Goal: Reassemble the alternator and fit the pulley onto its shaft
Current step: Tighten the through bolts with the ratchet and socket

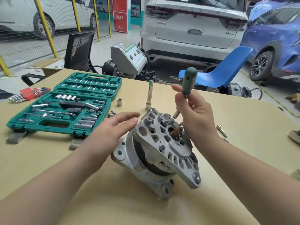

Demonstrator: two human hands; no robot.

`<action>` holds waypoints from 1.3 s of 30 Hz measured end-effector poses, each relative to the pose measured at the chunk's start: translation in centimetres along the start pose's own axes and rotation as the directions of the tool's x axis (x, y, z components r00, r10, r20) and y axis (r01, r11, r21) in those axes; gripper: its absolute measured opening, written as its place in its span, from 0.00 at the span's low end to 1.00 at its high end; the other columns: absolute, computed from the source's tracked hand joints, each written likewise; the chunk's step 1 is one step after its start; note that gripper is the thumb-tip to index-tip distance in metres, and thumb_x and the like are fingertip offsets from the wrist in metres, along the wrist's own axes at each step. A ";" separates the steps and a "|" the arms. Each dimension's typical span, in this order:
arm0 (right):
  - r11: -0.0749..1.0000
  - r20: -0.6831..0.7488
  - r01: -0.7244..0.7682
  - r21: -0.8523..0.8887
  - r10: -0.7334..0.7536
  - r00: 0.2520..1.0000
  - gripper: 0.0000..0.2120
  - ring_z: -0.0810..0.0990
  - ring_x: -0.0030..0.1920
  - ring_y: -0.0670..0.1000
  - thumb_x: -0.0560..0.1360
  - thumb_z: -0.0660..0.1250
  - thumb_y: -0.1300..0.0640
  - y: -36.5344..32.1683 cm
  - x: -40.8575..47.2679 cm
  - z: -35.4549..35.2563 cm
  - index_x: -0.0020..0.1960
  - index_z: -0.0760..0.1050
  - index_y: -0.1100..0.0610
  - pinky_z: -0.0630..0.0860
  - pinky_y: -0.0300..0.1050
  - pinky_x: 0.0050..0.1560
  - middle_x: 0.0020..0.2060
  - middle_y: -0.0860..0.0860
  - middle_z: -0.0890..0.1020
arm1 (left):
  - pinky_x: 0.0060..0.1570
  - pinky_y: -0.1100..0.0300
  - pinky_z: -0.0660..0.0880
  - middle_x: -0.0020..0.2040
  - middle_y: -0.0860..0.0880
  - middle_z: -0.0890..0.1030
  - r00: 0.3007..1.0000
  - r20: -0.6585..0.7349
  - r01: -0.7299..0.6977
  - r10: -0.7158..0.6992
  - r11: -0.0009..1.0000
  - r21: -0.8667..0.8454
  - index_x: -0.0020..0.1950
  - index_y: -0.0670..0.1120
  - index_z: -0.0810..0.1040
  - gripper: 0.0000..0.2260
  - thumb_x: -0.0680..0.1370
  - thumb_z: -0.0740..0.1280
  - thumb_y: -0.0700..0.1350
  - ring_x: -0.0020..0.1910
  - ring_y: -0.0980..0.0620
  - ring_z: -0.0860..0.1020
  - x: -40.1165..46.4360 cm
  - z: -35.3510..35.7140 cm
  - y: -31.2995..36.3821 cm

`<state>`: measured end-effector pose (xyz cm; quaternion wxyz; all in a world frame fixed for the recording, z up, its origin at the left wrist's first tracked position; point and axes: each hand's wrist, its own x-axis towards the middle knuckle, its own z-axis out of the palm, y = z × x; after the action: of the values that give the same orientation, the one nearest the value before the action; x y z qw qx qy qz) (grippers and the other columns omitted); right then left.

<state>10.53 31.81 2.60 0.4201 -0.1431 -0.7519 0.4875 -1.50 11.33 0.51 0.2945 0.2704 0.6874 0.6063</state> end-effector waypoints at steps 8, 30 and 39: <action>0.996 0.105 -0.055 0.064 0.048 0.993 0.07 0.80 0.39 0.49 0.80 0.72 0.54 -2.4 1.0 -1.6 0.56 0.87 0.50 0.83 0.49 0.41 0.47 0.54 0.84 | 0.44 0.59 0.84 0.53 0.41 0.89 0.969 0.232 -0.058 0.089 0.989 -0.136 0.52 0.48 0.90 0.12 0.77 0.73 0.55 0.49 0.44 0.88 3.8 1.0 1.9; 0.960 0.458 -0.265 -0.091 0.276 0.845 0.21 0.76 0.33 0.58 0.73 0.78 0.58 -4.1 2.1 -5.6 0.64 0.79 0.49 0.75 0.53 0.31 0.40 0.60 0.80 | 0.48 0.70 0.80 0.44 0.57 0.89 0.951 0.251 -0.046 0.181 0.885 -0.463 0.42 0.55 0.91 0.34 0.86 0.51 0.29 0.47 0.63 0.87 3.9 1.6 -0.8; 0.947 0.583 0.102 -0.305 0.101 0.806 0.12 0.79 0.34 0.53 0.77 0.71 0.42 -5.7 2.7 -2.9 0.58 0.81 0.45 0.78 0.51 0.32 0.37 0.53 0.84 | 0.42 0.61 0.83 0.46 0.46 0.89 0.943 0.278 -0.016 0.184 0.857 -0.515 0.48 0.49 0.91 0.07 0.75 0.72 0.45 0.44 0.50 0.88 4.3 1.5 -0.9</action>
<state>12.27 32.50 9.27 0.1363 -0.0506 -0.9141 0.3785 -3.37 15.34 -0.83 0.4293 0.3133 0.4325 0.7284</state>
